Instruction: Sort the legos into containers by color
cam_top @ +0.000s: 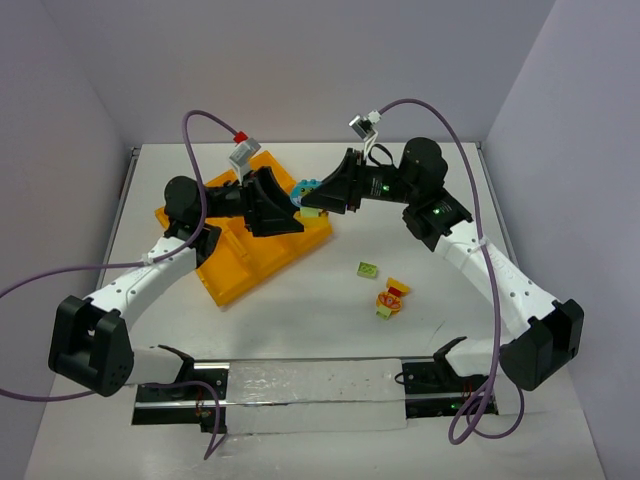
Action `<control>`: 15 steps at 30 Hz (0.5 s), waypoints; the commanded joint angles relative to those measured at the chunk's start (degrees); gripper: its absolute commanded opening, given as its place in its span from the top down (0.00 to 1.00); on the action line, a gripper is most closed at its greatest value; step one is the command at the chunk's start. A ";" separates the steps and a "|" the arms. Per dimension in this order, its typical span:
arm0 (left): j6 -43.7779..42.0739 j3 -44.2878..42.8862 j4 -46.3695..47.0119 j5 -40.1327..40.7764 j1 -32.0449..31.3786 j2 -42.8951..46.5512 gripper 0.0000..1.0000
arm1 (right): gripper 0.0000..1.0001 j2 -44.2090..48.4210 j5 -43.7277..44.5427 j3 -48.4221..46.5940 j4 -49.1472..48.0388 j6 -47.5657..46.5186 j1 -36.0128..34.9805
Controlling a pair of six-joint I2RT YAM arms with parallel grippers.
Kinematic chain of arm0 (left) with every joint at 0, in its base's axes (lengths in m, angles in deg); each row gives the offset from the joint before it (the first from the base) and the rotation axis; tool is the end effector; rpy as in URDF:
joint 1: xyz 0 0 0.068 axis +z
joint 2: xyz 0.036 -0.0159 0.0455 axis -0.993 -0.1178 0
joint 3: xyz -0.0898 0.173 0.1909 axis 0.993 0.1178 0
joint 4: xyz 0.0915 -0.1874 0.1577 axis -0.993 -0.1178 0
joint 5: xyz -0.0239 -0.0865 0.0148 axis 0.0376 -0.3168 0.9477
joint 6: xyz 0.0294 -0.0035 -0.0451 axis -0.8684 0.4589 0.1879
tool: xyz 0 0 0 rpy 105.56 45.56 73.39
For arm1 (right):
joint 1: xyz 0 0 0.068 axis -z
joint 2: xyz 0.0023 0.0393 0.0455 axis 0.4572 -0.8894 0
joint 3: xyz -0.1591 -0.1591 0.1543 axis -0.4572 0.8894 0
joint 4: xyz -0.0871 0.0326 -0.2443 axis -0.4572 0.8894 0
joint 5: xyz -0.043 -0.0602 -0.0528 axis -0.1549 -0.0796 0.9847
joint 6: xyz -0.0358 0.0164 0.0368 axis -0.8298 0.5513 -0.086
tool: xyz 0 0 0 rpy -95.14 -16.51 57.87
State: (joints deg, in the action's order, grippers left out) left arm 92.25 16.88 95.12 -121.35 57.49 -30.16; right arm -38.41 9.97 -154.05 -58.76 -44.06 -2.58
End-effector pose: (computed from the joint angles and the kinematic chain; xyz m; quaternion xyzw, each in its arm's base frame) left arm 0.2417 -0.1531 0.3767 0.3150 0.5534 -0.7054 0.3113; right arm 0.2394 0.1688 0.4243 -0.2673 0.6356 0.6109 0.3891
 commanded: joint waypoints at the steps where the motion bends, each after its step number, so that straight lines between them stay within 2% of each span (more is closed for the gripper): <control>1: -0.63 -2.23 3.52 0.44 -0.71 -0.26 0.47 | 1.00 0.26 -1.04 -2.76 -3.88 0.30 -0.63; 5: -0.55 -2.32 3.27 0.27 -0.80 -0.69 0.73 | 1.00 0.26 -0.96 -2.85 -3.45 0.12 -0.63; 8: -0.91 -2.57 2.21 0.00 -0.81 -0.95 0.99 | 1.00 0.27 -0.74 -3.03 -3.35 0.12 -0.72; 15: -3.38 0.74 -0.56 0.12 -0.89 0.34 1.00 | 1.00 2.18 3.38 -3.68 -0.83 -1.86 -0.18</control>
State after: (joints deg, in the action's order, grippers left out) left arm 92.02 16.92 94.99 -120.84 57.32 -30.86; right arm -38.30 10.10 -154.23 -58.71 -44.40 -2.82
